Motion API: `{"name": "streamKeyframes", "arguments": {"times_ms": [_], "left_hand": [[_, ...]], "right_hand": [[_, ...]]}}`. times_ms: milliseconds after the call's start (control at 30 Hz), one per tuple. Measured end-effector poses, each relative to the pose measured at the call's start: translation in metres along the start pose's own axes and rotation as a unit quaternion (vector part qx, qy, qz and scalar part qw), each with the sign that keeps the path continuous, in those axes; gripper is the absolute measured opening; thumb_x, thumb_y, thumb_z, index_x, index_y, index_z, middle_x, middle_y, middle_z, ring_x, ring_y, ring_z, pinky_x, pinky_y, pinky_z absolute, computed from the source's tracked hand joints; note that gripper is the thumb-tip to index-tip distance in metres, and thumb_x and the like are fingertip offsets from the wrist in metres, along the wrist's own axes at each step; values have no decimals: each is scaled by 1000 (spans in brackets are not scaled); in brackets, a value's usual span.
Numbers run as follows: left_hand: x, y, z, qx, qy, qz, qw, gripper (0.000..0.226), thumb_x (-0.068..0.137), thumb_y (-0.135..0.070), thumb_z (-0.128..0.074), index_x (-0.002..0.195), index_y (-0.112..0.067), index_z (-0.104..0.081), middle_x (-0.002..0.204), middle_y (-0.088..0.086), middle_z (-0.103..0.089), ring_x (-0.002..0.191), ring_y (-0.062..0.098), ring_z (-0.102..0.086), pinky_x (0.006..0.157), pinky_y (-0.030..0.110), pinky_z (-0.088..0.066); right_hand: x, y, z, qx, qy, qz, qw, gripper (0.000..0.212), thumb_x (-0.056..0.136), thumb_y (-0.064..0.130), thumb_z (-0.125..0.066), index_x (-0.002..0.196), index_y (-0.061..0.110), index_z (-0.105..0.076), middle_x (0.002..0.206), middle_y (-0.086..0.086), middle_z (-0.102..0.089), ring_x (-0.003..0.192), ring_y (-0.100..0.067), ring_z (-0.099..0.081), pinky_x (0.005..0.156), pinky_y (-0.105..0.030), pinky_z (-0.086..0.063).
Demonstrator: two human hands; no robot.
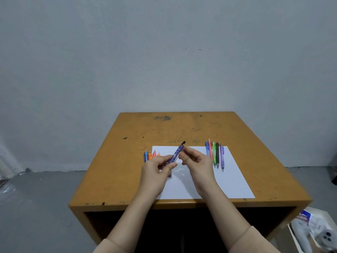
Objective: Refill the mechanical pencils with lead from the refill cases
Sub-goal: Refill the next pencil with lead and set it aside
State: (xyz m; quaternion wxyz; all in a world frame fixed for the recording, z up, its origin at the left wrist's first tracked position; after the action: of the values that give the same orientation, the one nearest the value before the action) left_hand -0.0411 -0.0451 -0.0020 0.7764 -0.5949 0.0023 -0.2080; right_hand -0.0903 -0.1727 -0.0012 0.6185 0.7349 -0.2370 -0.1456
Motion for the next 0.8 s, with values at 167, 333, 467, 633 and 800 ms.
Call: {"name": "streamKeyframes", "arguments": {"times_ms": [167,333,467,633,800], "left_hand": [[-1,3,-4,0,11,10,1000,26,81,-12,-73,107,-14,-72,97,-4,-72,90,13,-66,80,23,-54],[-4,3,-5,-45,28,41,998,37,85,-15,-70,121,-16,-64,109,-4,-69,98,6,-64,84,27,-55],[-4,-10,-2,-139,7,85,987,24,91,-18,-61,115,-13,-65,105,-3,-70,85,-8,-64,76,10,-49],[-2,-19,-2,-269,19,158,950,23,96,-22,-52,106,-9,-68,103,6,-72,95,15,-69,90,28,-51],[-3,-25,-4,-390,48,215,894,35,100,-31,-43,107,-5,-64,105,10,-71,99,20,-68,90,29,-50]], "right_hand": [[-8,-5,3,-24,21,6,999,20,82,11,-71,92,28,-71,95,8,-74,89,-4,-65,79,-22,-49],[-6,3,5,-14,28,30,999,21,81,7,-72,99,18,-70,95,2,-74,95,-9,-67,84,-23,-51],[4,15,12,-164,8,124,979,29,80,13,-74,100,33,-68,96,14,-72,95,1,-64,80,-19,-48],[14,30,14,-331,31,284,899,33,82,6,-70,111,24,-70,99,7,-63,95,16,-50,82,0,-34],[22,37,15,-418,43,393,818,34,82,-3,-65,111,14,-70,98,-4,-63,91,-5,-54,83,-2,-36]]}}
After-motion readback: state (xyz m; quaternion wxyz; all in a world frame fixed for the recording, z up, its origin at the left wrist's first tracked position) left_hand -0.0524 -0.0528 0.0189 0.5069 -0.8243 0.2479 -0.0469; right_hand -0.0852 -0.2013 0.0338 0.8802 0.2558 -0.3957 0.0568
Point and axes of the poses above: each hand's wrist, its own x-axis towards the middle knuckle, its own z-axis out of the back of the hand, y = z × x, the point moved 2 cm from there along x, towards the middle knuckle
